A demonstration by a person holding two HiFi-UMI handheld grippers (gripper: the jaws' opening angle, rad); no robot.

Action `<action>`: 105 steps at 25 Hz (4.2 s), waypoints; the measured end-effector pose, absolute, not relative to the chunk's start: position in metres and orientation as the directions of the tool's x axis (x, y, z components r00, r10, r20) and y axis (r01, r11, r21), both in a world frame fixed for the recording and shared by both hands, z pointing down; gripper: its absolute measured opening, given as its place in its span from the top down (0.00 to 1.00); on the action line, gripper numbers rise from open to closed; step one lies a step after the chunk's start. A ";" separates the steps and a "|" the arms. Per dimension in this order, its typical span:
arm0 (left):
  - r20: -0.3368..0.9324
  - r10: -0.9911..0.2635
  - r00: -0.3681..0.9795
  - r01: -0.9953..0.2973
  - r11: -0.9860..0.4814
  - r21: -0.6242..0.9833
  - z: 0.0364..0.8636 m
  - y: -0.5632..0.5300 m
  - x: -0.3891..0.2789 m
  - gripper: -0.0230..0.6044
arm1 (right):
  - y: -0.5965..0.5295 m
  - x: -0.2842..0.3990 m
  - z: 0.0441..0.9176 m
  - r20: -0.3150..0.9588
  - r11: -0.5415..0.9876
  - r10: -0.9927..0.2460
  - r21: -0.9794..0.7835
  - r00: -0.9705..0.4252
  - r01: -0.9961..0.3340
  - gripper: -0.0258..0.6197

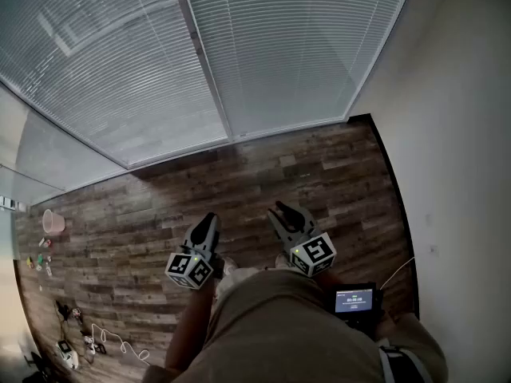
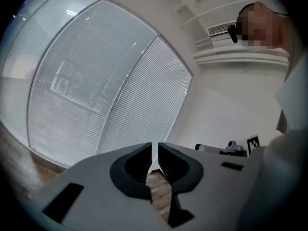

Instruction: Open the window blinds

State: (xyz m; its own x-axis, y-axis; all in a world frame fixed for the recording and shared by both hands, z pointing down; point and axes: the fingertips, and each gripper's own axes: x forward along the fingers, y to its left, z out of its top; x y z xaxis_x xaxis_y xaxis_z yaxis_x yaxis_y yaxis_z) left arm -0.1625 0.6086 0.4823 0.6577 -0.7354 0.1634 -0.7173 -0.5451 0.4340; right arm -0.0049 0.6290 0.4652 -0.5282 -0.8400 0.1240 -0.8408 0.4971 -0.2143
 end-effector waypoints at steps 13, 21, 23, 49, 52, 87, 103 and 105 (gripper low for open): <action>0.158 -0.762 0.628 -0.735 -0.513 0.443 0.494 0.659 -0.099 0.88 | 0.679 0.048 0.472 0.119 0.557 -0.797 -0.232 -0.592 -0.797 0.80; 0.167 -0.777 0.606 -0.754 -0.496 0.431 0.498 0.679 -0.081 0.88 | 0.697 0.068 0.476 0.102 0.578 -0.781 -0.260 -0.617 -0.774 0.79; 0.164 -0.781 0.603 -0.754 -0.491 0.436 0.500 0.682 -0.079 0.88 | 0.698 0.070 0.478 0.088 0.585 -0.774 -0.278 -0.627 -0.762 0.79; 0.164 -0.770 0.617 -0.737 -0.490 0.466 0.501 0.665 -0.101 0.88 | 0.678 0.046 0.473 0.153 0.588 -0.768 -0.216 -0.622 -0.779 0.79; 0.164 -0.774 0.611 -0.741 -0.487 0.463 0.509 0.663 -0.101 0.88 | 0.677 0.048 0.482 0.172 0.587 -0.766 -0.206 -0.620 -0.783 0.79; 0.118 -0.688 0.716 -0.641 -0.581 0.501 0.506 0.444 -0.285 0.88 | 0.462 -0.164 0.477 0.217 0.587 -0.773 -0.113 -0.597 -0.802 0.79; 0.141 -0.681 0.719 -0.647 -0.582 0.493 0.523 0.393 -0.324 0.88 | 0.406 -0.198 0.500 0.232 0.559 -0.780 -0.156 -0.581 -0.814 0.79; 0.144 -0.685 0.714 -0.653 -0.577 0.491 0.524 0.387 -0.324 0.88 | 0.400 -0.196 0.503 0.230 0.562 -0.780 -0.153 -0.582 -0.813 0.79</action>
State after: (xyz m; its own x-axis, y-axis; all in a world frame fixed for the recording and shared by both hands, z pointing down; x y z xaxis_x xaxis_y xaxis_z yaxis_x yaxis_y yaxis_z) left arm -0.3237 0.3875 0.5243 0.7138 -0.6854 0.1438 -0.6528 -0.5769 0.4909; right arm -0.1960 0.4001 0.5026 -0.5825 -0.7797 0.2298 -0.8128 0.5621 -0.1532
